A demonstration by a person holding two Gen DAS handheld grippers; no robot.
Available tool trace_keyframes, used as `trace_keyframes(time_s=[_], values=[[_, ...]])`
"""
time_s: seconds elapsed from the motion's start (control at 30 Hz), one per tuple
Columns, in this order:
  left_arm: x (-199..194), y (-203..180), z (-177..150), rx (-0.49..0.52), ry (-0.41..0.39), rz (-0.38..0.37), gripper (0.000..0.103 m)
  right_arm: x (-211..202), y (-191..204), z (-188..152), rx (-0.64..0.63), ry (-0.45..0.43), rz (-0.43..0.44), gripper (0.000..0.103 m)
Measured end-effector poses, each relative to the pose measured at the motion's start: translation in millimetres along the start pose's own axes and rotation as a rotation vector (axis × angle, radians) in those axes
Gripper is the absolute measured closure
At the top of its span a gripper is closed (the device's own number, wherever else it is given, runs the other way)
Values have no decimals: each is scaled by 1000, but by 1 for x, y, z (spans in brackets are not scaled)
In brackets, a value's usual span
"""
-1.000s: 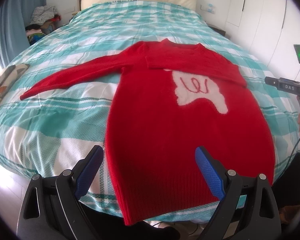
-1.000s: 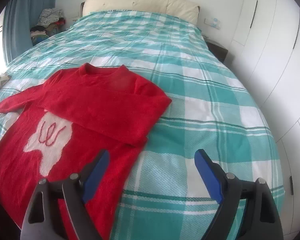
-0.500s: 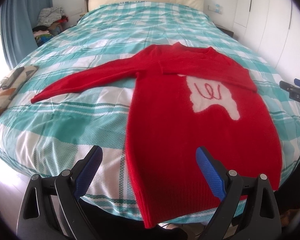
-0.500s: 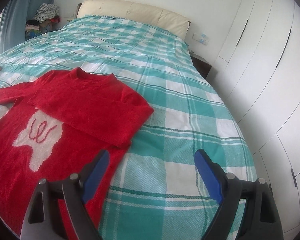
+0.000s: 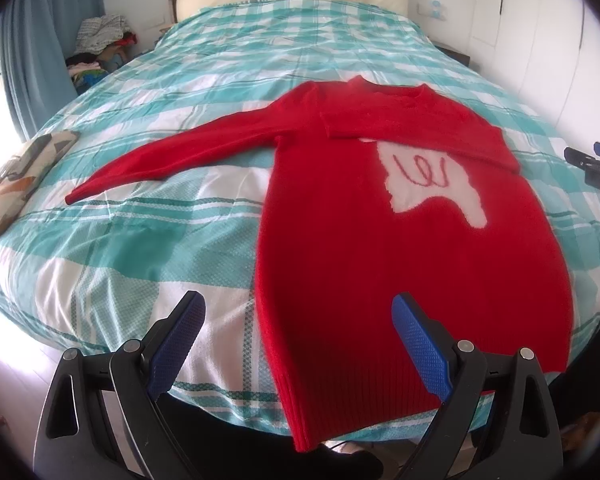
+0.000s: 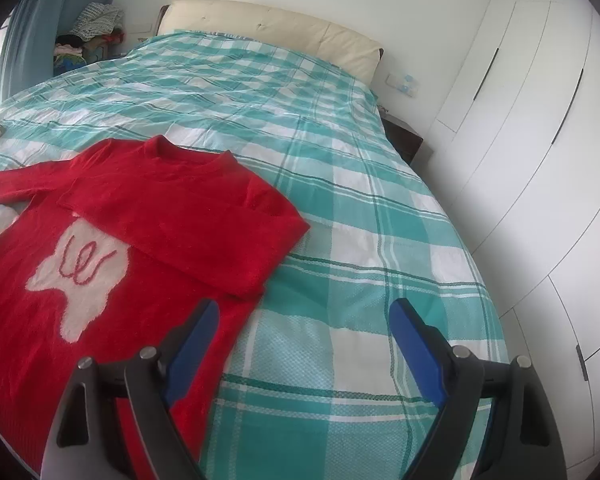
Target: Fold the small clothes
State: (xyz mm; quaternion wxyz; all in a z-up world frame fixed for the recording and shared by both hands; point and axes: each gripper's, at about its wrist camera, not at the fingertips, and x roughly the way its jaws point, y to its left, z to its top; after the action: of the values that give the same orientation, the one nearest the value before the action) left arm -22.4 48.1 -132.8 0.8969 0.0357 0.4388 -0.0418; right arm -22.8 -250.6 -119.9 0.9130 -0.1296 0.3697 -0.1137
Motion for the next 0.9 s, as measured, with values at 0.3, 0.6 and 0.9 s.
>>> trace_keyframes(time_s=[0.3, 0.6, 0.9], values=[[-3, 3, -1, 2, -6, 29, 7, -2, 3, -2, -11, -3, 1, 17], [0, 9, 0, 2, 4, 106, 6, -7, 7, -5, -12, -4, 39, 17], [7, 11, 0, 22, 12, 150, 6, -12, 19, -6, -42, -6, 62, 17]])
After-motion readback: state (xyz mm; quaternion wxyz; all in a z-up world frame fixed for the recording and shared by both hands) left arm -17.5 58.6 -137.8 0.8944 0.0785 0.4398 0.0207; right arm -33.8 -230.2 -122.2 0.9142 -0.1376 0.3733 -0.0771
